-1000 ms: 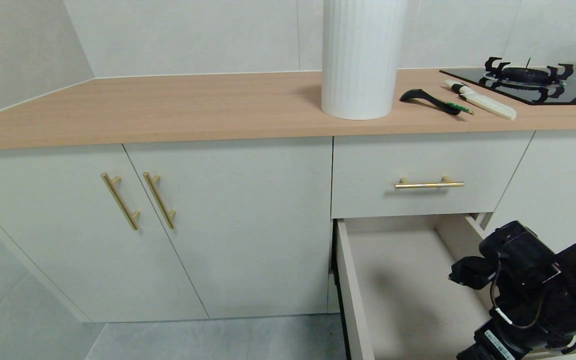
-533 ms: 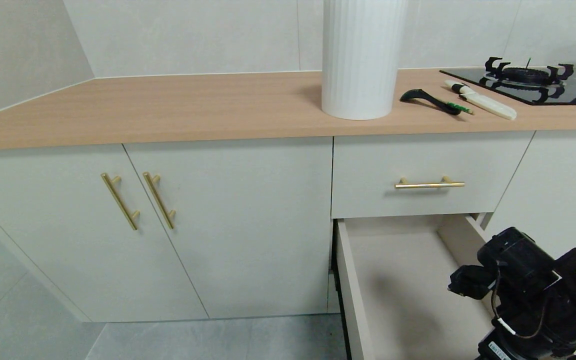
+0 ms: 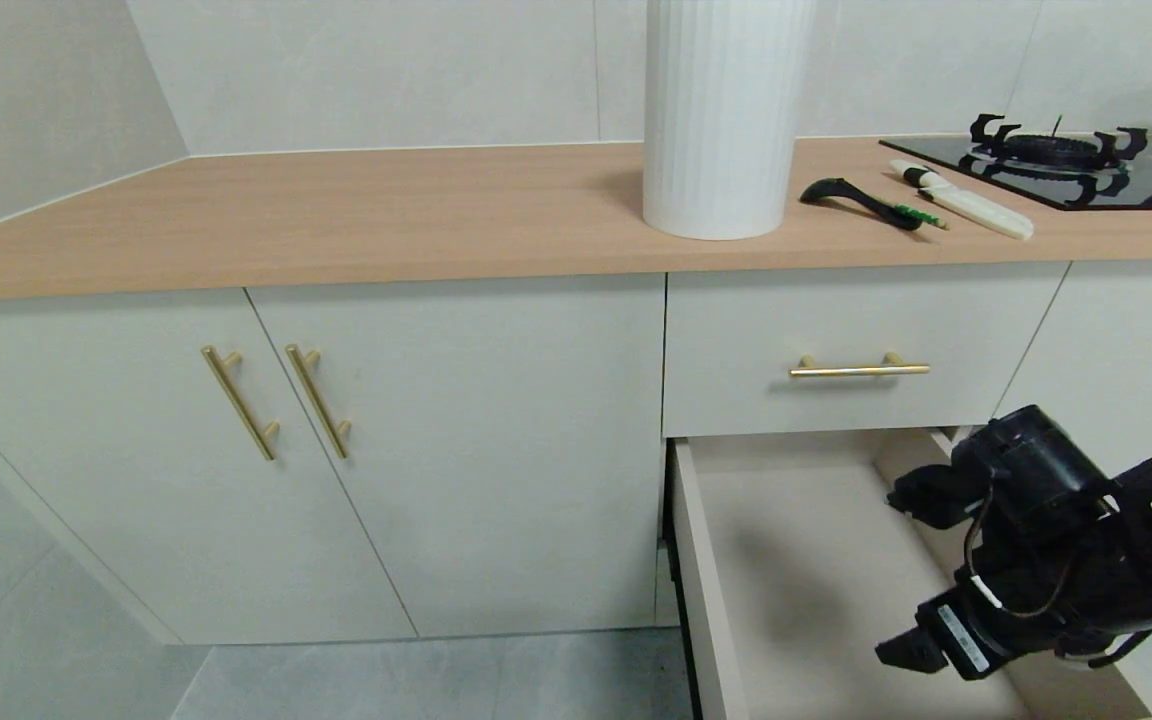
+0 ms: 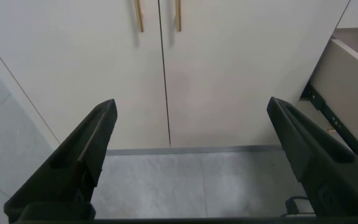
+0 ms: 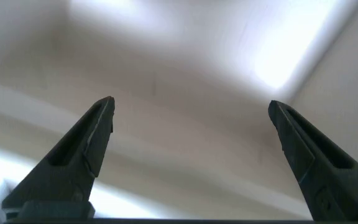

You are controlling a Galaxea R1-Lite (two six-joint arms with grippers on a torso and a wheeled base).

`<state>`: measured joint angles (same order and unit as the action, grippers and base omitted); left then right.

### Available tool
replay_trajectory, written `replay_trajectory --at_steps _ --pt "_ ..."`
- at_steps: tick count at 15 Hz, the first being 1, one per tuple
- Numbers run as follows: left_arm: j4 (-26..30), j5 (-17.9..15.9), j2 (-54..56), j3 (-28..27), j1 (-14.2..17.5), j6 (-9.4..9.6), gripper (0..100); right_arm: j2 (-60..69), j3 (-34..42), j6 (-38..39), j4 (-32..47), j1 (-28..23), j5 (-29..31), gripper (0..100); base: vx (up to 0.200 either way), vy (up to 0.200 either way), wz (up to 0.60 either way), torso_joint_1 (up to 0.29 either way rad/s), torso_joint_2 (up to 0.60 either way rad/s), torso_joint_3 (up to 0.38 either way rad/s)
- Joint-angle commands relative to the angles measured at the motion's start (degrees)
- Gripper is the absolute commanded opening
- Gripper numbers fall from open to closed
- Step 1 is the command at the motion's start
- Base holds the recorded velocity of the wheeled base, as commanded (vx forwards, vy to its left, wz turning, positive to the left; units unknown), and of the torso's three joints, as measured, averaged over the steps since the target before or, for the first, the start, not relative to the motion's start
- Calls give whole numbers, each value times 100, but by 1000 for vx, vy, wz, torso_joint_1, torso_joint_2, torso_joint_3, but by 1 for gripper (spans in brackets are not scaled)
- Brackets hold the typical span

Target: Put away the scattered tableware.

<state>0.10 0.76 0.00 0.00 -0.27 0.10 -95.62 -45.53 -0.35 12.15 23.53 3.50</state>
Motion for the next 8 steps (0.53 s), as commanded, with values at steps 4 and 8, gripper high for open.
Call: replay_trajectory --at_steps 4,8 --pt "-1 4 0 0 0 -1 100 299 27 431 -1523 -419 415 100 0 0 0 0 0 0" --pt "-1 4 0 0 0 -1 100 615 53 422 -1523 -428 406 100 0 0 0 0 0 0"
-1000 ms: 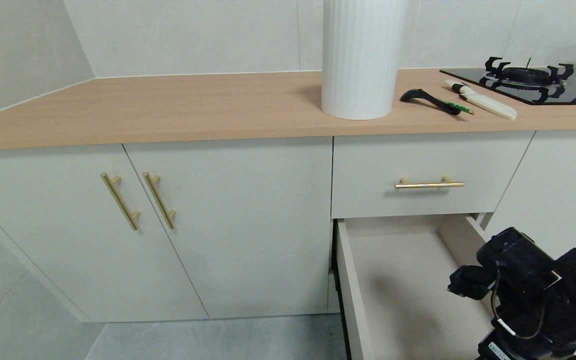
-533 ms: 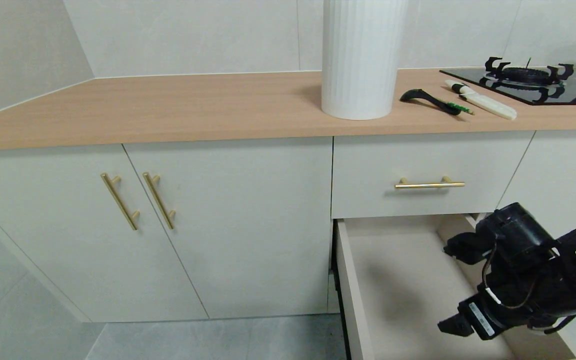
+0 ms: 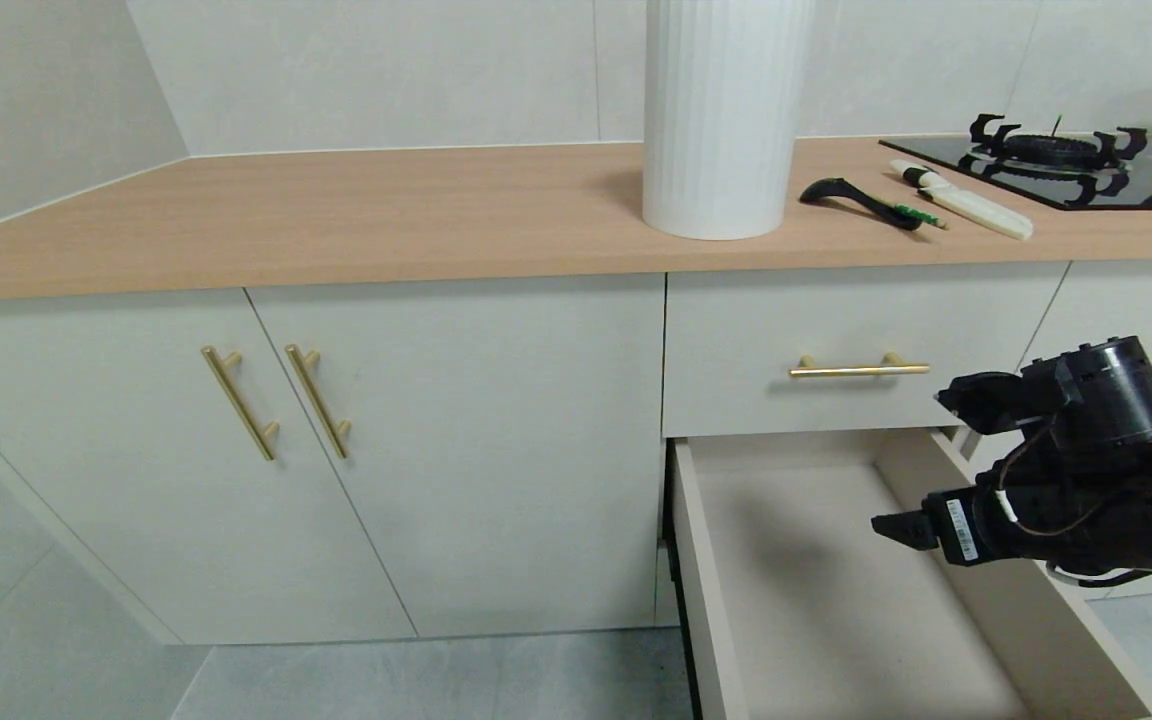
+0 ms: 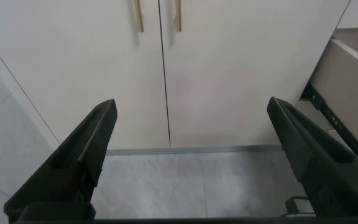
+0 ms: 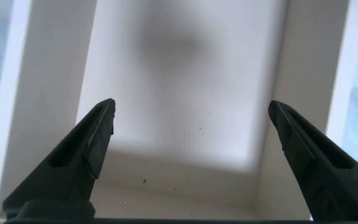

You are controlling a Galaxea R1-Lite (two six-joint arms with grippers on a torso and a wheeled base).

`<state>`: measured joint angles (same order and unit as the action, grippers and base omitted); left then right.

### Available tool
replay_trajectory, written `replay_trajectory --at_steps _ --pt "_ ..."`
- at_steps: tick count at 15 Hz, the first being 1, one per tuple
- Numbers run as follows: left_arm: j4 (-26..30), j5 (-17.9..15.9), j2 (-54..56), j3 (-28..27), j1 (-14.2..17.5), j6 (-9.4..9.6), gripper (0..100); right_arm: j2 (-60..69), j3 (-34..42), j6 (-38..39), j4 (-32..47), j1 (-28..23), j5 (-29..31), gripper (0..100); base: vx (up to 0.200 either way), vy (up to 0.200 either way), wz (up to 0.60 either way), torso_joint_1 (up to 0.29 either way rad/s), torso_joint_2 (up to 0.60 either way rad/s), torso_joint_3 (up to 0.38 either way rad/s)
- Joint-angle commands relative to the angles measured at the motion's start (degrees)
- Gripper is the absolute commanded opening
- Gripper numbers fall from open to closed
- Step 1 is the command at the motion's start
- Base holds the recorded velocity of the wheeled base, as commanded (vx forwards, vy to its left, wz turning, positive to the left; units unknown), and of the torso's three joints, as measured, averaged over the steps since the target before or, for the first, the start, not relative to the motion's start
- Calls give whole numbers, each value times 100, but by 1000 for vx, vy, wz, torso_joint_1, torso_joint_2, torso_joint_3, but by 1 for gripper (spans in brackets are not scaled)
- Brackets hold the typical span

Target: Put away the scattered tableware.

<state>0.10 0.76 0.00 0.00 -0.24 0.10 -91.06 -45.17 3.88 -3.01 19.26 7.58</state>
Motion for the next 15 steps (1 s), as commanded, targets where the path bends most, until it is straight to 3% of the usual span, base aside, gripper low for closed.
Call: replay_trajectory --at_steps 1,7,15 --pt "-1 4 0 0 -2 -1 100 194 61 -27 -15 -1 6 100 0 0 0 0 0 0" --pt "-1 4 0 0 -2 -1 100 335 105 -62 -15 25 6 100 0 0 0 30 -140 -148" --pt "-1 4 0 0 -2 -1 100 335 131 -71 -7 25 15 100 0 0 0 171 -485 -295"
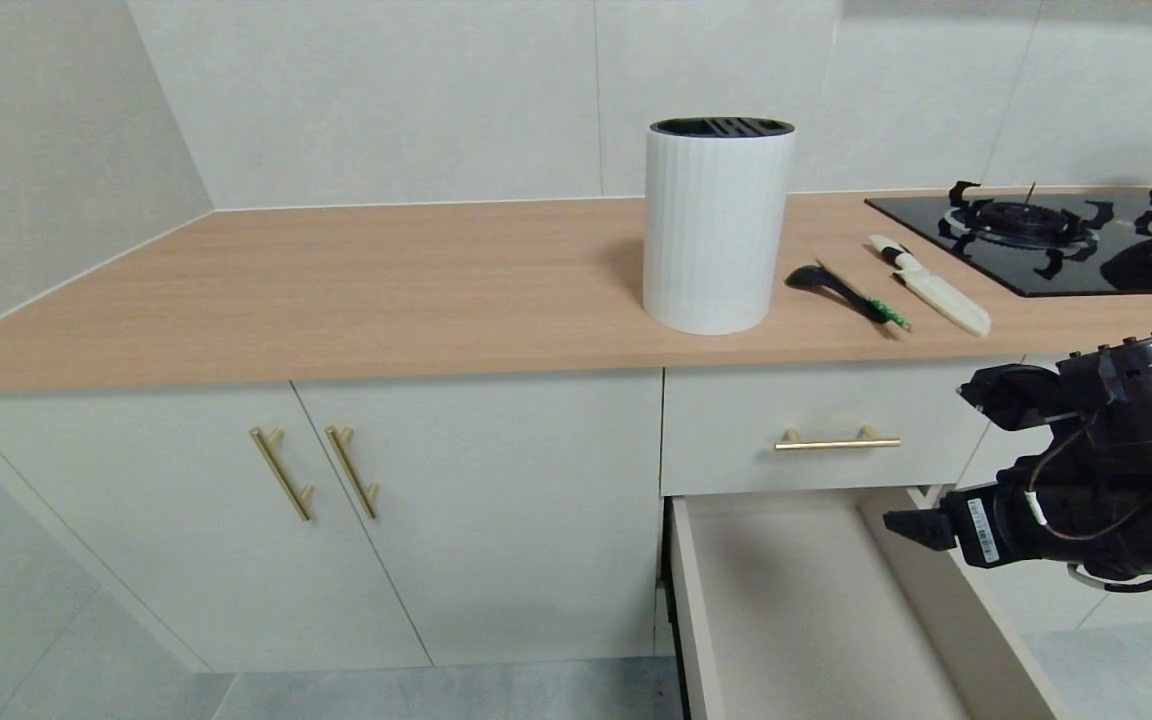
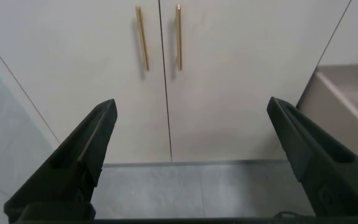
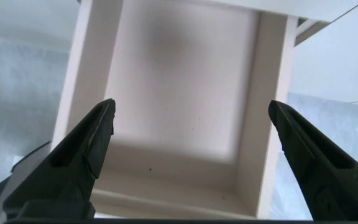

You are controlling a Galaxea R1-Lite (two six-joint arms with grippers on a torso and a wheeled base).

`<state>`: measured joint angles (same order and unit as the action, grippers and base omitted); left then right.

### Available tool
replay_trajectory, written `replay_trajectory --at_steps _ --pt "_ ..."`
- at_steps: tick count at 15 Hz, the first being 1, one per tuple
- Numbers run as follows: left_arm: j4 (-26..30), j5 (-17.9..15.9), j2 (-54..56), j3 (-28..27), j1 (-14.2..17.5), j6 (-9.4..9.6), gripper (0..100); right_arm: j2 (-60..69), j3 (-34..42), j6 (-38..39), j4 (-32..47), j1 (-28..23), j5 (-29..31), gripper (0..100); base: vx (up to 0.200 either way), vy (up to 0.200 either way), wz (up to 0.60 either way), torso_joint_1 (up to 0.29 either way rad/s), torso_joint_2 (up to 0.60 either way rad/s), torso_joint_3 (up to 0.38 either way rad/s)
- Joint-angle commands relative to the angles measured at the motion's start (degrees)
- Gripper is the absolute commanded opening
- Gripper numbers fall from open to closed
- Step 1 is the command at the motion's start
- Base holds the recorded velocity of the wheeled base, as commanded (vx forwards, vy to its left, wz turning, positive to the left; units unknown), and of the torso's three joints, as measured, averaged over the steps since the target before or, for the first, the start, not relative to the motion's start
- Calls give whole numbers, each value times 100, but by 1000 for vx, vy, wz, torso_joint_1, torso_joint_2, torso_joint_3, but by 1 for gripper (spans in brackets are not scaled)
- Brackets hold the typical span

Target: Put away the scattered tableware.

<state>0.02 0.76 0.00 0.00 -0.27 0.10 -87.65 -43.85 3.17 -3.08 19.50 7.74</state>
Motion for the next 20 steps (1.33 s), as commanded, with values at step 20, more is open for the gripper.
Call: replay_trajectory --at_steps 20 --pt "6 4 0 0 0 -1 100 -877 -1126 -115 -298 -140 -18 100 0 0 0 107 -251 -145"
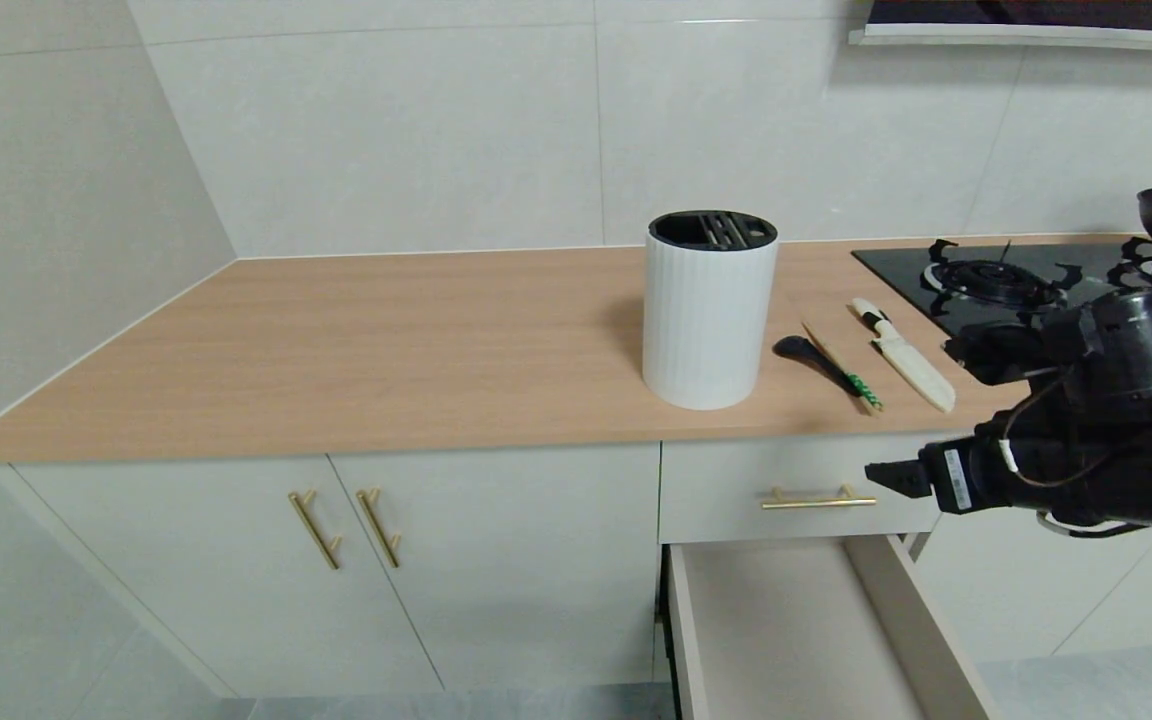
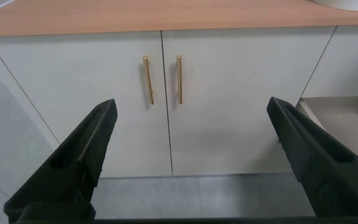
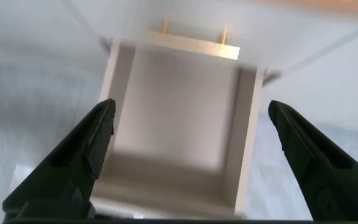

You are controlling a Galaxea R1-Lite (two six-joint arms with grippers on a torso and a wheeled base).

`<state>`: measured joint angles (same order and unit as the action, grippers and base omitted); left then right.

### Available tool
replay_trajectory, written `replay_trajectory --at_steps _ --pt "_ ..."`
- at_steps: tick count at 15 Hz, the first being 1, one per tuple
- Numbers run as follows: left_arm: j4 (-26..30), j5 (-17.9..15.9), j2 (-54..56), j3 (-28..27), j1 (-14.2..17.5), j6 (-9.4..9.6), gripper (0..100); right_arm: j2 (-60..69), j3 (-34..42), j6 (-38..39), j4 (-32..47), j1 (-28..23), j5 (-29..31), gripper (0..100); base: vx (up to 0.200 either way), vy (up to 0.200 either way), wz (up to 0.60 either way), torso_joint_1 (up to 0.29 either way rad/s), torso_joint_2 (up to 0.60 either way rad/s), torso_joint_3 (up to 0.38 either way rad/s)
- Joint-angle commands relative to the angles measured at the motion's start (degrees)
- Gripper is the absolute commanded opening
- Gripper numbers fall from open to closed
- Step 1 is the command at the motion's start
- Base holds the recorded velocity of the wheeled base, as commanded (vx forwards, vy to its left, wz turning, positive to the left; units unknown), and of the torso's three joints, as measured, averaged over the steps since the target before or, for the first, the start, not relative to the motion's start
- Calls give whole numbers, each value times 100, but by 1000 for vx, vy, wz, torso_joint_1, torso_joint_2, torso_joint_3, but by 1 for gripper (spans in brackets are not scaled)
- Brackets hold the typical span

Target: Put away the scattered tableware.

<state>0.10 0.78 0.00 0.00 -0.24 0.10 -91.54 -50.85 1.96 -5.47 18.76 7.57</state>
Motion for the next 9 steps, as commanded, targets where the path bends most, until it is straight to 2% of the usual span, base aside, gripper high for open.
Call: replay_trajectory --at_steps 1,5,7,9 --pt "-1 1 0 0 -2 -1 100 -699 -637 6 -59 -66 8 100 0 0 0 0 0 0" --pt "-1 1 0 0 -2 -1 100 -1094 -822 103 -657 -66 69 100 0 0 0 0 0 0" --pt "-1 1 0 0 -2 -1 100 -1261 -839 410 -982 -233 122 100 0 0 0 0 0 0" --pt "-1 1 0 0 -2 -1 100 -1595 -848 428 -1667 -338 350 100 0 0 0 0 0 0"
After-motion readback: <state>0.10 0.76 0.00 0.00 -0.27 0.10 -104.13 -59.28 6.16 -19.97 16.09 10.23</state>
